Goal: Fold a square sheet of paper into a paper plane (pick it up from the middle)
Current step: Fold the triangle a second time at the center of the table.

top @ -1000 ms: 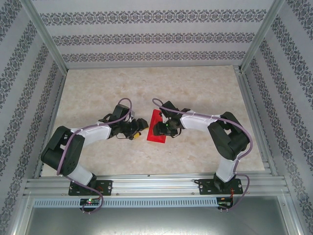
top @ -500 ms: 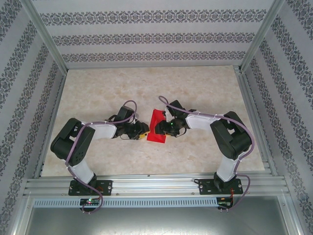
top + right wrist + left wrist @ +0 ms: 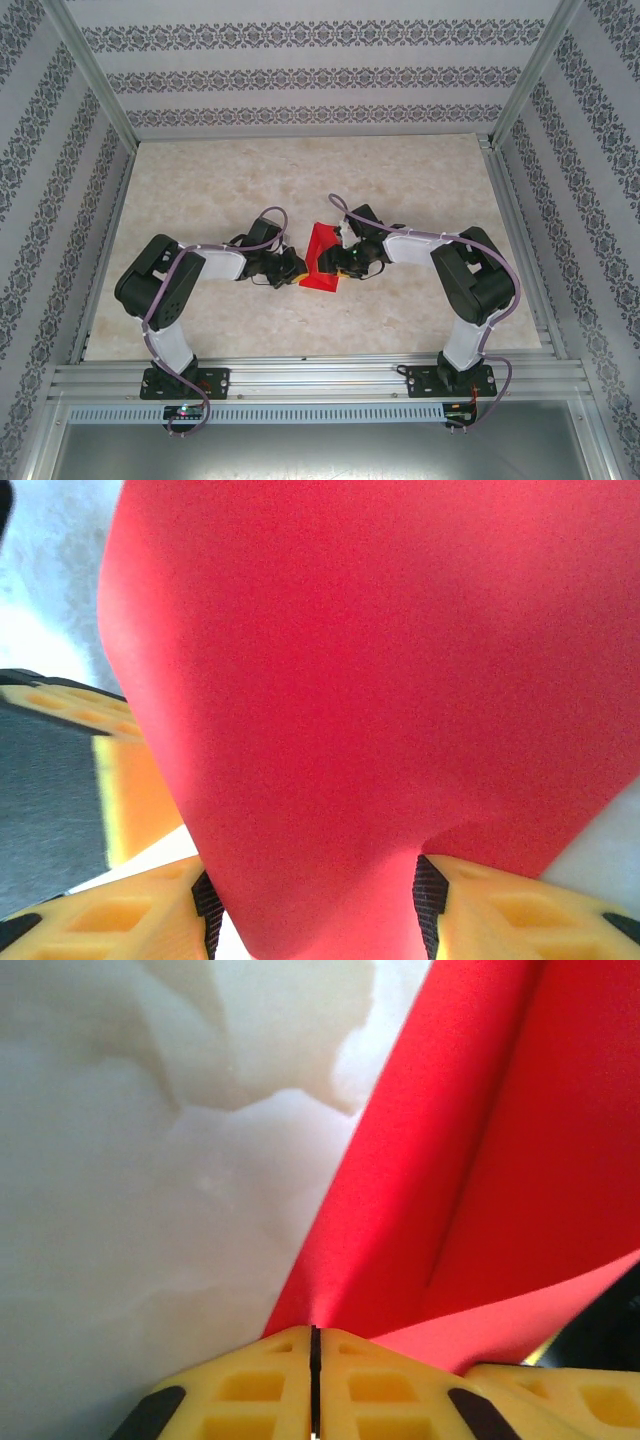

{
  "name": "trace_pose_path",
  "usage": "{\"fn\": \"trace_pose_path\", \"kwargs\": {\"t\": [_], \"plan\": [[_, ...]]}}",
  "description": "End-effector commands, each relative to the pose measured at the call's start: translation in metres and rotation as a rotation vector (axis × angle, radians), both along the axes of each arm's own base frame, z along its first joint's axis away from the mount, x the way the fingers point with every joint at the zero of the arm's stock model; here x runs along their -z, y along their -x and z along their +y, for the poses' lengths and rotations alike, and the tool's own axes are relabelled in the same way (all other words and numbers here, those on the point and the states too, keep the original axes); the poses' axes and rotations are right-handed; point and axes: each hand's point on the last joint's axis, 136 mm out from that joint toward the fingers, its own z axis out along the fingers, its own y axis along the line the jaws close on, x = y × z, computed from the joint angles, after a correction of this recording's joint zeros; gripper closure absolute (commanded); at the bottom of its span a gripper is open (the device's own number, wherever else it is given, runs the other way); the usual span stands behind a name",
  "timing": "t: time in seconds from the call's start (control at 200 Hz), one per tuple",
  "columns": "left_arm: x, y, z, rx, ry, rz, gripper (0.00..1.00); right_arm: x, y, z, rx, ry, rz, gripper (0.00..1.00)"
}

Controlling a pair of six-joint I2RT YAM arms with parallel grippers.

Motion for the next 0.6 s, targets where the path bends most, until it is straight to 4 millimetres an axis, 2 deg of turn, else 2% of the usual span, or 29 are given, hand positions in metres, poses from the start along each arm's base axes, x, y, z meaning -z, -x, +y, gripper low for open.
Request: {"fn": "trace_pose_path", "kwargs": {"t": [0.0,0.09,0.245,0.32,0.415,0.48,0.595], "plan": [[0.004,0.001,-0.002,0.022,-0.029,-0.004,0.92,0.002,0.004,-0.004,-0.005,-0.032,0.015,0.45],[0.009,0.003,0.001,0.022,-0.048,0.010,0.94,-0.008,0.000,-0.001,0.001,-0.087,0.004,0.42],[0.013,0.007,0.004,0.019,-0.057,0.020,0.94,-0.028,-0.009,-0.001,0.033,-0.174,-0.029,0.31],[0.013,0.007,0.003,0.021,-0.056,0.019,0.94,-0.033,-0.012,-0.004,0.050,-0.186,-0.038,0.30],[0.010,0.006,0.002,0.024,-0.050,0.013,0.94,-0.031,-0.014,-0.007,0.065,-0.155,-0.034,0.34],[0.007,0.005,0.001,0.028,-0.044,0.002,0.94,-0.026,-0.015,-0.010,0.075,-0.126,-0.025,0.44],[0.002,0.005,0.001,0.034,-0.038,-0.011,0.93,-0.016,-0.014,-0.013,0.076,-0.075,-0.006,0.54]]}}
